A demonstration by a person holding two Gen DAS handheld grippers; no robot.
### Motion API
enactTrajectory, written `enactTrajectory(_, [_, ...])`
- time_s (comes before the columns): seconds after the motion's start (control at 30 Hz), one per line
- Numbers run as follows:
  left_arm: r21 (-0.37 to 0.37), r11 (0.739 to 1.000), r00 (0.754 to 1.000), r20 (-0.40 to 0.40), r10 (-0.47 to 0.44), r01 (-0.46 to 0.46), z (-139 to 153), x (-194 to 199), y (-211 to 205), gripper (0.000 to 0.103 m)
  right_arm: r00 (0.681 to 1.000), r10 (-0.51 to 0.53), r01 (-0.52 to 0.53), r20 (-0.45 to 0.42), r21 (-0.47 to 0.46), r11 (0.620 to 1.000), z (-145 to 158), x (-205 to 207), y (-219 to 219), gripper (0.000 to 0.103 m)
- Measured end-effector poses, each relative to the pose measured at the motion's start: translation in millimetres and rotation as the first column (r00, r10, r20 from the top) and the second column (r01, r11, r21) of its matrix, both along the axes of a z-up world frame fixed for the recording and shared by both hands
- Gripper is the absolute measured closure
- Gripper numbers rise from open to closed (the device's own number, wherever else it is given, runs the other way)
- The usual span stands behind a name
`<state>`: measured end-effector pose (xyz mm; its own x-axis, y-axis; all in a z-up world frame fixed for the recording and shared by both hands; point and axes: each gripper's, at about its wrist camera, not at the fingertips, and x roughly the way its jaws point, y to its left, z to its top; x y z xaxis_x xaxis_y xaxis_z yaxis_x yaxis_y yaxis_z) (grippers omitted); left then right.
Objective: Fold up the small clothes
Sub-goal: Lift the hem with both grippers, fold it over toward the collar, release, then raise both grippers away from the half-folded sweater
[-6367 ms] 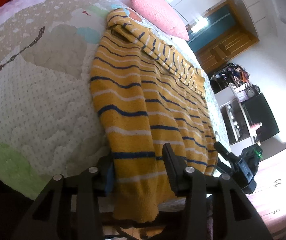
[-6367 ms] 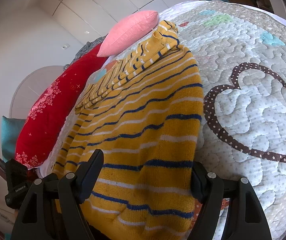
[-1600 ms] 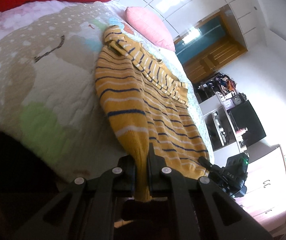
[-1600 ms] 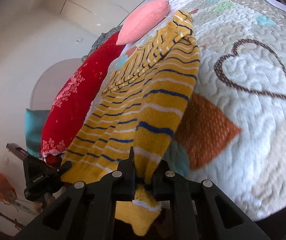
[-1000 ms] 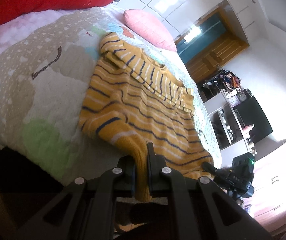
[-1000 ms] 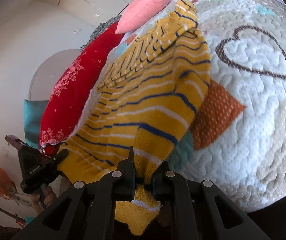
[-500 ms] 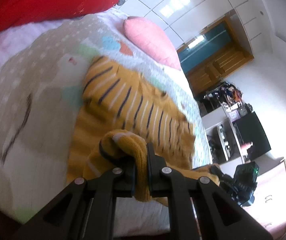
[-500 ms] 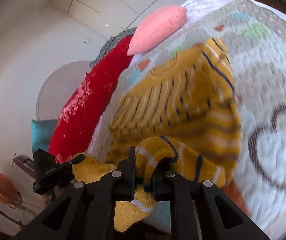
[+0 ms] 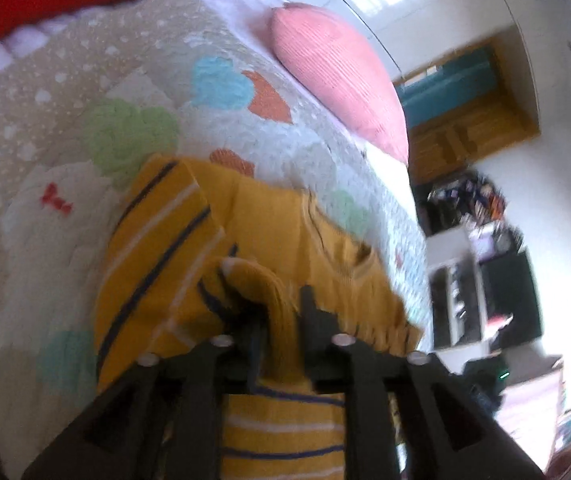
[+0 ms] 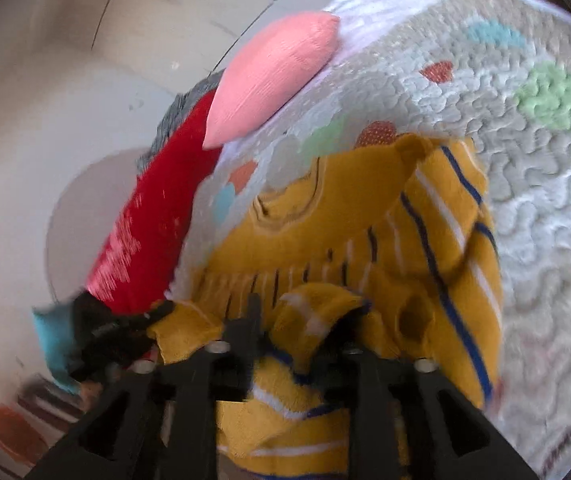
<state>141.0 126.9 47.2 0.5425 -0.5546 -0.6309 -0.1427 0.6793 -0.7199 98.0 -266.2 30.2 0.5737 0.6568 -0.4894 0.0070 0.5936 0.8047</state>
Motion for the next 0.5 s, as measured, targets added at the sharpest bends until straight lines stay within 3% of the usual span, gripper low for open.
enactTrajectory(0.03, [-0.034,0.999,0.999,-0.004,0.039,-0.039,-6,5,9,0.063,1.0,-0.02,0.021,-0.013,0.025,0.999,-5,7,-4,0.058])
enactTrajectory(0.1, [-0.088,0.991,0.995,-0.007,0.096,-0.097,-14,9,23,0.054,0.997,-0.063,0.066,-0.043,0.078,0.995,-16,22,-15,0.052])
enactTrajectory(0.2, [-0.135,0.98,0.989,-0.012,0.146,-0.146,-21,13,39,0.048,0.989,-0.131,0.14,-0.064,0.166,0.976,-27,36,-34,0.044])
enactTrajectory(0.3, [-0.116,0.982,0.989,-0.011,0.149,-0.149,-20,12,46,0.046,0.982,-0.177,0.187,-0.068,0.204,0.961,-26,42,-46,0.039])
enactTrajectory(0.4, [-0.066,0.991,0.993,0.005,0.116,-0.115,-11,4,45,0.041,0.985,-0.167,0.171,-0.037,0.153,0.973,-12,38,-48,0.038])
enactTrajectory(0.5, [0.032,0.998,0.998,0.03,0.059,-0.06,2,-11,38,0.039,0.99,-0.142,0.142,0.004,0.024,0.99,5,19,-46,0.038])
